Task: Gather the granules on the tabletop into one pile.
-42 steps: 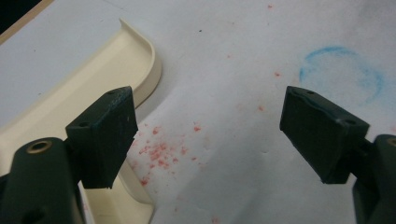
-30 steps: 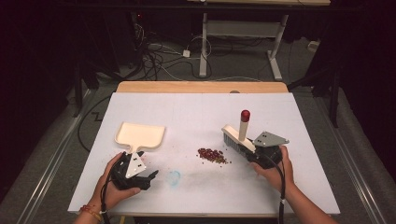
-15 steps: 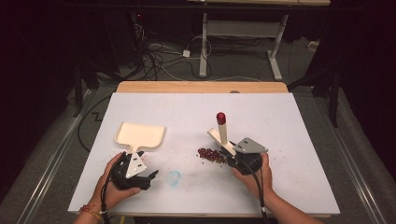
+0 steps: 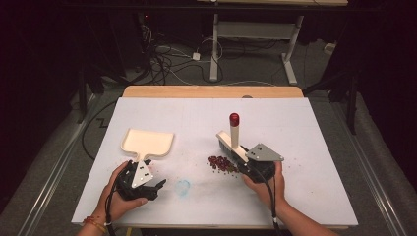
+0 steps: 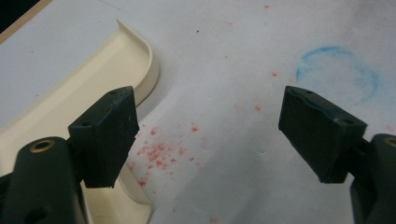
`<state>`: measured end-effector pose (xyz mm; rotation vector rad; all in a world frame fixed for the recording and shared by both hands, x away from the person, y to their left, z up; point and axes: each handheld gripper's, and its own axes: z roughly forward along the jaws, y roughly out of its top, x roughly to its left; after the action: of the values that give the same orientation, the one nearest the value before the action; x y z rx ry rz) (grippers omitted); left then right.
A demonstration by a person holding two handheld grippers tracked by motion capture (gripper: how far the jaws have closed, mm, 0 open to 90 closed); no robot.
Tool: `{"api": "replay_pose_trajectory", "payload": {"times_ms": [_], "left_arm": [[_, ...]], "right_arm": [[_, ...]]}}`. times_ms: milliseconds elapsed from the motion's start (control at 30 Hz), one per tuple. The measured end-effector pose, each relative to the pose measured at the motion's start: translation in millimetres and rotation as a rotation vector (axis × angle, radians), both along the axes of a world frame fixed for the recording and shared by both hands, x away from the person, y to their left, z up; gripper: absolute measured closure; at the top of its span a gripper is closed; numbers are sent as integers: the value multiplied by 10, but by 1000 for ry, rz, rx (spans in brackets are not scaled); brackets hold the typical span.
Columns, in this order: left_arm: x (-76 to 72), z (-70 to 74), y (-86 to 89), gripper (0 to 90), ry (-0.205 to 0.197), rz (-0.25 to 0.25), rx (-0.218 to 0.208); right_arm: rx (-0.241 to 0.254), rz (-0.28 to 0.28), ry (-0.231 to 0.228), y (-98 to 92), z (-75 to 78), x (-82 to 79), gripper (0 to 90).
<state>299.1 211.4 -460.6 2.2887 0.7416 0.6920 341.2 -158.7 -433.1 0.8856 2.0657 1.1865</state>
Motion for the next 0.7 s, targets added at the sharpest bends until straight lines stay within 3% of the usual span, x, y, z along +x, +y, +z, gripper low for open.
{"api": "replay_pose_trajectory", "payload": {"times_ms": [100,300,467,700], "left_arm": [[-2,7,6,191,-5,5,-7],[-5,3,8,191,-2,10,-5],[2,4,-5,191,-2,5,-1],[10,3,-17,192,-4,2,-6]], "right_arm": [[14,16,-28,-136,81,-24,672],[15,21,-24,-439,224,-101,672],[1,-15,2,-568,139,-68,672],[-23,-25,-8,-509,8,68,672]]}}
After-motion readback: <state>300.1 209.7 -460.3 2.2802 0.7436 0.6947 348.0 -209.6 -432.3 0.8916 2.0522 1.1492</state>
